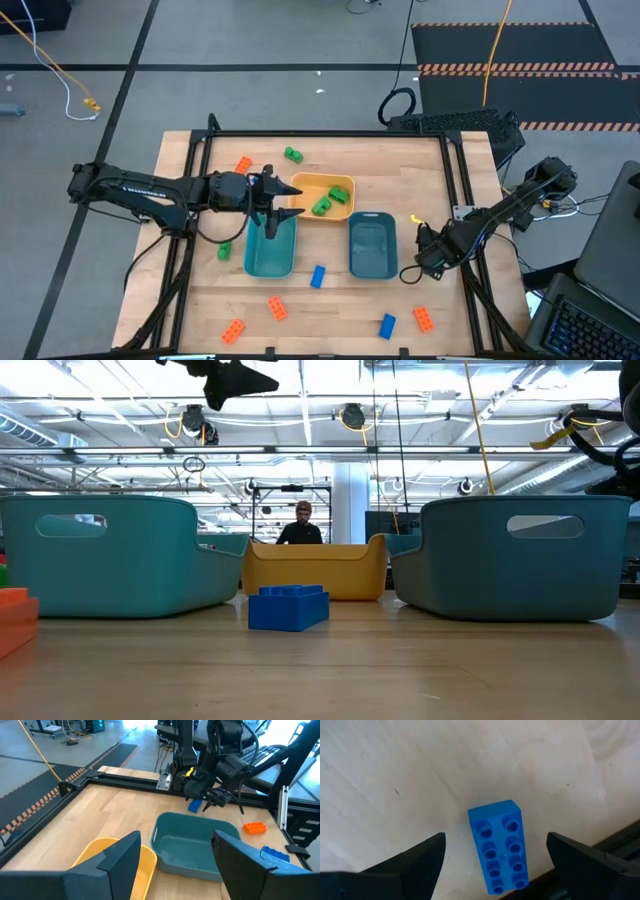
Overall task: Sort & place blocks by color
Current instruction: Put the blue game piece into the blue bin
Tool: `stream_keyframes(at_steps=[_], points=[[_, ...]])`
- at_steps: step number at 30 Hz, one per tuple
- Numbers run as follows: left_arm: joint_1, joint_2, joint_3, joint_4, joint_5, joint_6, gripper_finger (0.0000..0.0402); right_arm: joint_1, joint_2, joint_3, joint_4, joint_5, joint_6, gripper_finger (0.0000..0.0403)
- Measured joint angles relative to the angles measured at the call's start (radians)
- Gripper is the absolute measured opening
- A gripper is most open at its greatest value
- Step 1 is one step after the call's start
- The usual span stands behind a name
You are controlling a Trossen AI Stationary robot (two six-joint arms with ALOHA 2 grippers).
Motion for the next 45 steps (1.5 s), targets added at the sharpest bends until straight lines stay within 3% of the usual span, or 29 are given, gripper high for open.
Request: stream_keyframes(at_steps=[12,17,23,29,35,45], points=[[-0.007,0.001,0.000,-0.030,-0.001,-0.029,0.0243,0.000,0.045,-0.033,0.056,-0.025,0.049,0.0322],[-0.019,0.001,0.000,-0.033,-0.002,-0.036,0.0243,0.000,0.045,-0.033,0.080,-0.043,0.067,0.0259],[-0.033,-0.007,-0.001,-0.032,-0.002,-0.036,0.0243,0.000,0.029,-0.031,0.111,-0.058,0.125,0.0128],[-0.037,-0.008,-0.002,-0.031,-0.003,-0.036,0.0243,-0.007,-0.017,0.025,0.090,-0.043,0.068,0.0131],[-0.037,-0.008,-0.002,-0.023,-0.006,-0.031,0.0243,-0.028,-0.036,0.131,0.019,0.083,-0.007,0.0131],[-0.031,-0.009,-0.002,-0.015,-0.019,-0.028,0.0243,-0.051,-0.028,0.424,0.093,0.445,-0.272,0.0131]])
